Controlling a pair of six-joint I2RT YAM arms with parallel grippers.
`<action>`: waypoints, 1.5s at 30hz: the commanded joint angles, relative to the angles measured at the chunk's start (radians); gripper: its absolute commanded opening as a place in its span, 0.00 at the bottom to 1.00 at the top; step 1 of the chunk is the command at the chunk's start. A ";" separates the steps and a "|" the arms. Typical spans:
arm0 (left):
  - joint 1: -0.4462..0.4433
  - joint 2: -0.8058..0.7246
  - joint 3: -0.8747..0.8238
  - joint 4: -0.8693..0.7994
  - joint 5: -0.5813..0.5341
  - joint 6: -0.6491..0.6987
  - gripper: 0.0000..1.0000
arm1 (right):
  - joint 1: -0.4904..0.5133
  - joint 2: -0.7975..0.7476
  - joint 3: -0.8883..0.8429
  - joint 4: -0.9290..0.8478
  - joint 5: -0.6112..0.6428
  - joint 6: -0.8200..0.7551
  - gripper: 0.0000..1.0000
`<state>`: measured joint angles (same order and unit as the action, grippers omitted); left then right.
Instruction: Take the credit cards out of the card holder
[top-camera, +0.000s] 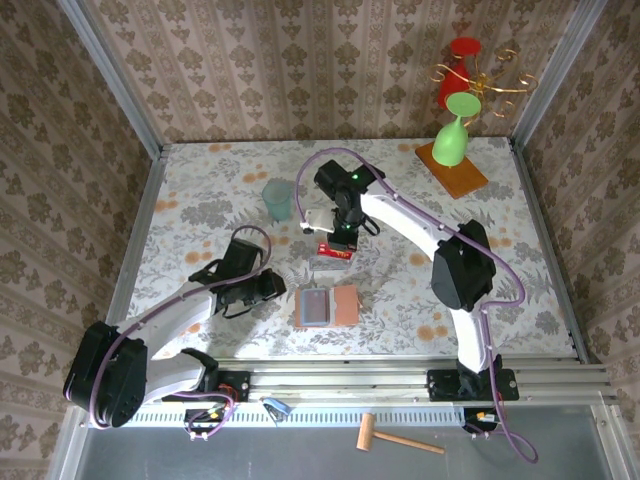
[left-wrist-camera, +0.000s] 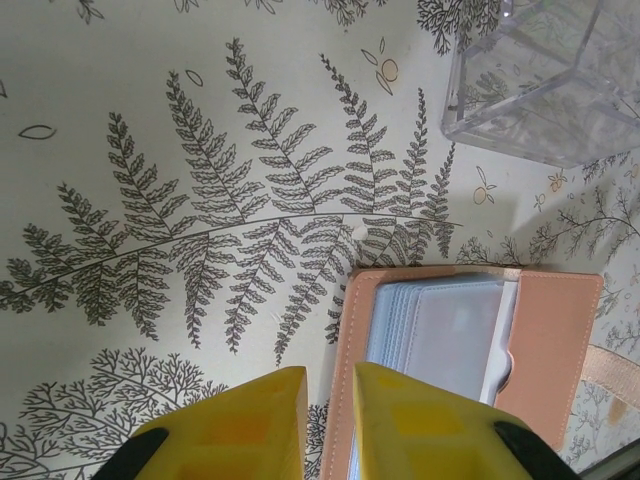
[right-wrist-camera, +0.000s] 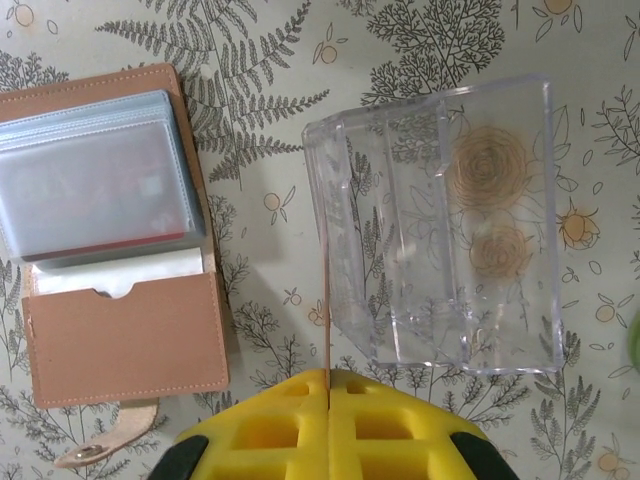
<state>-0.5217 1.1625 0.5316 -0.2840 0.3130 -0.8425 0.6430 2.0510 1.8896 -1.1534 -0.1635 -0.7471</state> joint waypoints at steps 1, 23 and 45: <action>0.014 -0.021 -0.011 0.008 0.012 0.014 0.20 | -0.010 0.045 0.077 -0.090 0.007 -0.056 0.00; 0.043 -0.023 -0.025 0.020 0.017 0.013 0.20 | -0.032 0.273 0.314 -0.226 -0.074 -0.103 0.00; 0.055 -0.040 -0.044 0.019 0.026 0.008 0.20 | -0.032 0.353 0.315 -0.249 -0.168 -0.091 0.01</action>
<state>-0.4751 1.1431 0.5037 -0.2653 0.3264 -0.8429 0.6151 2.3825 2.1799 -1.3628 -0.2993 -0.8352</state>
